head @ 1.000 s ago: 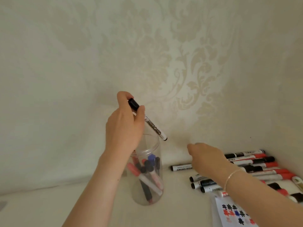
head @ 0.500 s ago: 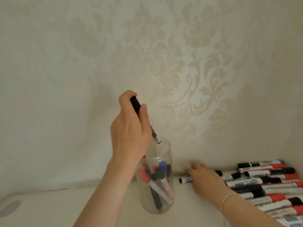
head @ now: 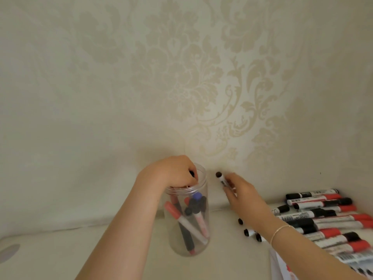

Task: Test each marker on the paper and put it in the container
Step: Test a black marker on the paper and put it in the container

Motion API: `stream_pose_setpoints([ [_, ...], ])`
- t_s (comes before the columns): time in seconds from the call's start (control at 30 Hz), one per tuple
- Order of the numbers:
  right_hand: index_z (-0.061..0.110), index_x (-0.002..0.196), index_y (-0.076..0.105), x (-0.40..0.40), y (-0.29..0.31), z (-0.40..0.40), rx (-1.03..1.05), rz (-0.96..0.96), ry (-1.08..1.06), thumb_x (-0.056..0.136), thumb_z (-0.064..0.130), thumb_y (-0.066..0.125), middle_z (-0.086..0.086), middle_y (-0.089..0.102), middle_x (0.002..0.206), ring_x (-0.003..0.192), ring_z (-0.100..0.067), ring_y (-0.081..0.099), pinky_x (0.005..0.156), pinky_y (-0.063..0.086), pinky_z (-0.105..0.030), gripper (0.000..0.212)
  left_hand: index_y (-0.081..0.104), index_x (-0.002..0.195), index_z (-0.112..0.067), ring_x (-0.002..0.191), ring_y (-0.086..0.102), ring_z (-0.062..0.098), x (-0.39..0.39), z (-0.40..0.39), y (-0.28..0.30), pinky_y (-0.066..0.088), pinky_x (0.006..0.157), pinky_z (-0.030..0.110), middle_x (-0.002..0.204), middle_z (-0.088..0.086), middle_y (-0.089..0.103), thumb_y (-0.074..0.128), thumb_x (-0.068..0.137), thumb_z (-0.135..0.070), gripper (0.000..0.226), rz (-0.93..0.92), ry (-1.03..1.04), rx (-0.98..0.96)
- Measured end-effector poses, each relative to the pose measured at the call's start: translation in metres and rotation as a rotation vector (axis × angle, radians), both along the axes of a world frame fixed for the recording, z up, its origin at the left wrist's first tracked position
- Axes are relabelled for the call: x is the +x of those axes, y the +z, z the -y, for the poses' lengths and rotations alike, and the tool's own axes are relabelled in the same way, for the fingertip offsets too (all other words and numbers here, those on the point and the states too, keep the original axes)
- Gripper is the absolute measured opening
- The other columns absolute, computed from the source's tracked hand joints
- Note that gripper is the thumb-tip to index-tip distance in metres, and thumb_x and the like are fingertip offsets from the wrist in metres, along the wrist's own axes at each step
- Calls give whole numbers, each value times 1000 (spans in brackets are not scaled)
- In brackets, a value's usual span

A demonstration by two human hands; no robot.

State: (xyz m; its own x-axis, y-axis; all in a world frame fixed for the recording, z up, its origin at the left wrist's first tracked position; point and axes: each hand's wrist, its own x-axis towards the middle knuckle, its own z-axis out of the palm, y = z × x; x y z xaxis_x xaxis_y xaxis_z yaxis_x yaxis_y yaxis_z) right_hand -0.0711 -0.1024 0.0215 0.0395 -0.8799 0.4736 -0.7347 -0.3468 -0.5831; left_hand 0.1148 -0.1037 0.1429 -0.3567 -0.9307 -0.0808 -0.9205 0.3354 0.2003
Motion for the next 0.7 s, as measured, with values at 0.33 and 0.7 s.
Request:
stream_pose_setpoints([
  [0.33,12,106,43,-23,50,-40,-53,885,-130,99,19,45,-12,65,82,74,-20,67,52,55,-25,10,61,112,-27,92,63,4,-64,-71,-9,53,82,29,105,-12,67,48,97,-35,22,-648,-170,-533],
  [0.7,12,69,49,-86,34,-86,363,1145,113,78,6,71,-5,48,61,58,-17,52,55,49,-27,24,46,75,-35,52,46,4,-134,-64,-100,36,52,22,59,-11,53,44,99,-39,25,-673,-388,-48],
])
